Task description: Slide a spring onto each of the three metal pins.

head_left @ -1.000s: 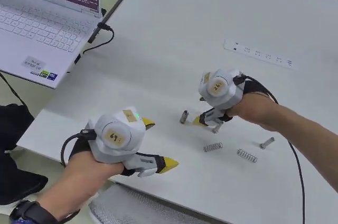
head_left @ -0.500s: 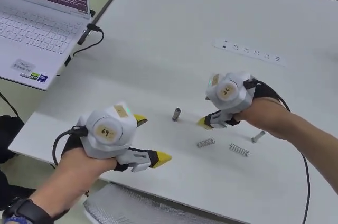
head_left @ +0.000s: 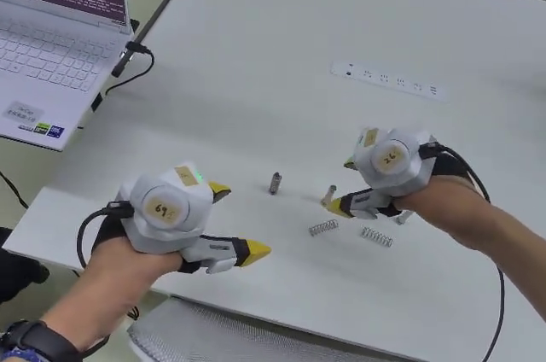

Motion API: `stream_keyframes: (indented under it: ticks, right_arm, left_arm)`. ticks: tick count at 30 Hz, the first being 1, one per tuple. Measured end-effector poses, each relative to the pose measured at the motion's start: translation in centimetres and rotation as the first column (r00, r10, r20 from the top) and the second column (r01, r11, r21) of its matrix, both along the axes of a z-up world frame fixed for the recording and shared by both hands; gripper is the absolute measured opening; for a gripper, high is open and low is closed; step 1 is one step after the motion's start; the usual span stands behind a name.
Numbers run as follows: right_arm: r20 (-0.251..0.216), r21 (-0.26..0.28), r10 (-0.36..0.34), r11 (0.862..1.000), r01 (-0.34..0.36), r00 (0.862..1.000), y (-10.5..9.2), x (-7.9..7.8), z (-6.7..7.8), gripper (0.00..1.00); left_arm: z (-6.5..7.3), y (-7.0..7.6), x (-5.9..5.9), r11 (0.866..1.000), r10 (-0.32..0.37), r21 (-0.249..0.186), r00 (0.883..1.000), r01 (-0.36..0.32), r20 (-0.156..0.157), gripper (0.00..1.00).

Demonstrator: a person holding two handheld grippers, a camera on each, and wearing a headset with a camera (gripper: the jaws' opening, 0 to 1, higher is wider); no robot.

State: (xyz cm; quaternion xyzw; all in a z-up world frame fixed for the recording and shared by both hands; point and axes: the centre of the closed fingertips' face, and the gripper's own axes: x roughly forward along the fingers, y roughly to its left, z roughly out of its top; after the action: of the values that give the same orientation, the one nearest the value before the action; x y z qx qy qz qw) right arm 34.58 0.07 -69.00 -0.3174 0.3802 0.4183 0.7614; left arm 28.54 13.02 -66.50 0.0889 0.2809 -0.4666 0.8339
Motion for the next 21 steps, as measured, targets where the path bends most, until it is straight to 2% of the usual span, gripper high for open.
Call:
stream_keyframes:
  ticks: [9, 14, 18, 21]
  right_arm:
    - [0.034, 0.067, -0.114, 0.992, 0.111, 0.993, -2.9, -1.2, 1.2, 0.46]
    - [0.038, 0.083, -0.177, 0.981, 0.173, 0.984, -5.6, -2.5, 1.6, 0.49]
    - [0.033, 0.110, -0.241, 0.965, 0.236, 0.970, -7.6, -3.4, 1.8, 0.50]
    - [0.030, 0.144, -0.299, 0.945, 0.292, 0.954, -9.2, -4.0, 2.1, 0.51]
  left_arm:
    - [0.4, 0.2, 0.4, 1.000, 0.011, -0.001, 1.000, -0.011, 0.006, 0.59]
    - [0.6, -0.1, 0.6, 1.000, 0.005, 0.002, 1.000, -0.005, 0.012, 0.60]
    - [0.7, -0.3, 0.7, 1.000, 0.001, 0.002, 1.000, -0.001, 0.017, 0.60]
    - [0.7, -0.3, 0.9, 1.000, -0.002, 0.006, 1.000, 0.002, 0.019, 0.60]
